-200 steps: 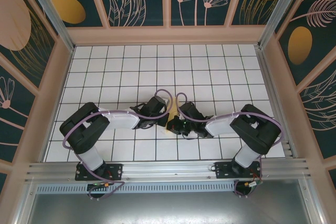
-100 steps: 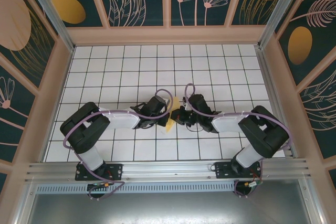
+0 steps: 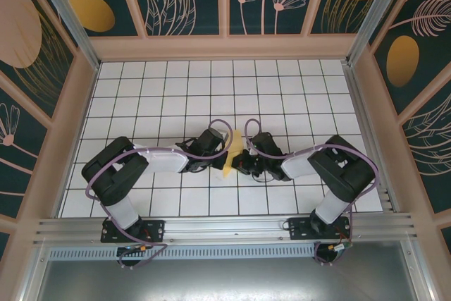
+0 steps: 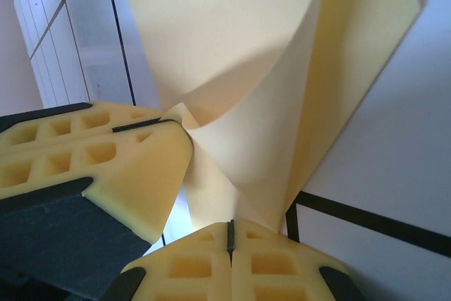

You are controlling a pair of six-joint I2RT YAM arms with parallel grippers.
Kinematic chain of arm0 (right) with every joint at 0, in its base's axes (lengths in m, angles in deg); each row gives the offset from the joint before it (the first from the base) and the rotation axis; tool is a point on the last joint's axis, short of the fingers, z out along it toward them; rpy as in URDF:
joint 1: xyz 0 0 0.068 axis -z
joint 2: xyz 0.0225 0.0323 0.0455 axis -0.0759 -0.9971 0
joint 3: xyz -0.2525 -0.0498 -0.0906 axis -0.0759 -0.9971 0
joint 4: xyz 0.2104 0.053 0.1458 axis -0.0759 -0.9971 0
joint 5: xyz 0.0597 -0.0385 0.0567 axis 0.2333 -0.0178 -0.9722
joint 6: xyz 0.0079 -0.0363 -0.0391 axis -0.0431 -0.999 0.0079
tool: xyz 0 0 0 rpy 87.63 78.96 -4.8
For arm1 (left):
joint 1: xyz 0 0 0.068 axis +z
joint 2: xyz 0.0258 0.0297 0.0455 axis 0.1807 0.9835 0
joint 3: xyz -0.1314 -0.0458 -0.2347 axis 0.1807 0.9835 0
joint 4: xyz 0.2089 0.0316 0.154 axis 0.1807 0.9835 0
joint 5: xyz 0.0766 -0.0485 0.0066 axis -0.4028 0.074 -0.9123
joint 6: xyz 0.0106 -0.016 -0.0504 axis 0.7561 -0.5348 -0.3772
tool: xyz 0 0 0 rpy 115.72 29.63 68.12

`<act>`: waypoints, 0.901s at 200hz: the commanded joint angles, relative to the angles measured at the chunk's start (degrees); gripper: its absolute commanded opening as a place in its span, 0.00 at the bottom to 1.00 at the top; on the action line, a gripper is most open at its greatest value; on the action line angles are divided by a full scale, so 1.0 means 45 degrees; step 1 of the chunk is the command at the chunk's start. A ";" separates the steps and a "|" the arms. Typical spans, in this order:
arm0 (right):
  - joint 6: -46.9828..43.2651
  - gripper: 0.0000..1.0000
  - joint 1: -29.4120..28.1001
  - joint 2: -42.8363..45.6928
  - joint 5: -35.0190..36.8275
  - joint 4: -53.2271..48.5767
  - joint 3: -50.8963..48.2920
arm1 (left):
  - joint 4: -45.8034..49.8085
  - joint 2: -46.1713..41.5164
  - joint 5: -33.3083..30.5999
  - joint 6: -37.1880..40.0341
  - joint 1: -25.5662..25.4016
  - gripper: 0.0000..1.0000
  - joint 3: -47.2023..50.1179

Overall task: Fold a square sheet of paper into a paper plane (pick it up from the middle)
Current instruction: Third fold the triangle at the center of the table.

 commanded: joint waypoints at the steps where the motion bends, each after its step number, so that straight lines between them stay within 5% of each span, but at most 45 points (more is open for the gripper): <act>1: -0.0370 0.00 -0.0017 0.0368 0.0089 -0.0170 0.0048 | 0.1039 0.0764 0.0176 0.0125 -0.0021 0.02 0.0185; 37: -0.0824 0.00 0.0373 0.1699 0.0317 -0.1049 0.0269 | 0.1089 0.0817 0.0167 0.0125 -0.0024 0.02 0.0173; 133: -0.1449 0.00 0.0991 -0.0438 0.0065 -0.1027 0.0882 | 0.1209 0.0724 0.0085 0.0133 -0.0027 0.01 0.0177; 180: -0.1595 0.00 0.1166 0.0689 -0.0107 -0.1746 0.1239 | 0.1246 0.0753 0.0069 0.0144 -0.0025 0.01 0.0155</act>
